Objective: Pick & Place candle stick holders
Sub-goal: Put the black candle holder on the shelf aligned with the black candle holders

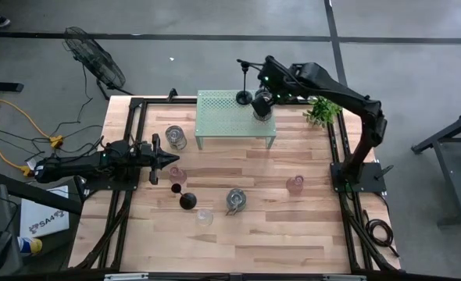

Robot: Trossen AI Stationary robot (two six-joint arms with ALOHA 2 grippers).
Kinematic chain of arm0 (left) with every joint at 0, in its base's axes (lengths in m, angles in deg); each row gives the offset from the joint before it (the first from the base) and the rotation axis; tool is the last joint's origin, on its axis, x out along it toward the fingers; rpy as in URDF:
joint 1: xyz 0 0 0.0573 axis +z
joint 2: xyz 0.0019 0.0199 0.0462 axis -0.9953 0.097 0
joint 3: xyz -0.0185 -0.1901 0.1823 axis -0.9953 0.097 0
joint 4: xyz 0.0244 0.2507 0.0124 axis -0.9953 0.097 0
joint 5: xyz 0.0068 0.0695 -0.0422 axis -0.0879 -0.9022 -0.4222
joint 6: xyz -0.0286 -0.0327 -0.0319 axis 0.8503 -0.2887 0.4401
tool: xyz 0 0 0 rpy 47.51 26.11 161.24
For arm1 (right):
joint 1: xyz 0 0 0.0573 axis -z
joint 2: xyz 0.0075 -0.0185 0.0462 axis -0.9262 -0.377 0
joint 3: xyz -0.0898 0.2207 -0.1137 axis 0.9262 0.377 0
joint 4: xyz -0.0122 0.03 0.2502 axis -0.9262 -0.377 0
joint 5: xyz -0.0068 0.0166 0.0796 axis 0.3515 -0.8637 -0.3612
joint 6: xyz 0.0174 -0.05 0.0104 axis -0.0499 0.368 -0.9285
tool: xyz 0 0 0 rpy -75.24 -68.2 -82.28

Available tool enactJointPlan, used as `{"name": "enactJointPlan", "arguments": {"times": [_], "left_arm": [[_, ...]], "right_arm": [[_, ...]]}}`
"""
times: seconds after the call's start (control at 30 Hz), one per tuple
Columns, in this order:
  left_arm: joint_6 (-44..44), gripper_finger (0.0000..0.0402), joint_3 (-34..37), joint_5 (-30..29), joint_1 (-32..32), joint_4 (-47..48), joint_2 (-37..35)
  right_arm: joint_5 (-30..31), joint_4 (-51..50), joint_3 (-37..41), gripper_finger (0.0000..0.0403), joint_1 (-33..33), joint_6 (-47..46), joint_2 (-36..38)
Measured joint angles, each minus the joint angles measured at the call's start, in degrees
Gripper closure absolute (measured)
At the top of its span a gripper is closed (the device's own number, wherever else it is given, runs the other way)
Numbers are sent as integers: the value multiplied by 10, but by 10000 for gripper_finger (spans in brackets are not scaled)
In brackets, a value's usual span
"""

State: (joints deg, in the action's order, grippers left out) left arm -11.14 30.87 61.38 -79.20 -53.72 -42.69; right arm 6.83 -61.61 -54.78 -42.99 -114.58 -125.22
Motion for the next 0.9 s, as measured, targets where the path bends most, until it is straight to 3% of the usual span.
{"name": "enactJointPlan", "arguments": {"times": [0.23,0.53,0.9], "left_arm": [[0,402,0,0,0,0,0],[0,402,0,0,0,0,0],[0,402,0,0,0,0,0]], "right_arm": [[76,-87,27,4,-85,-59,54],[87,-62,230,4,-217,-197,155],[83,125,458,4,-335,-238,249]]}}
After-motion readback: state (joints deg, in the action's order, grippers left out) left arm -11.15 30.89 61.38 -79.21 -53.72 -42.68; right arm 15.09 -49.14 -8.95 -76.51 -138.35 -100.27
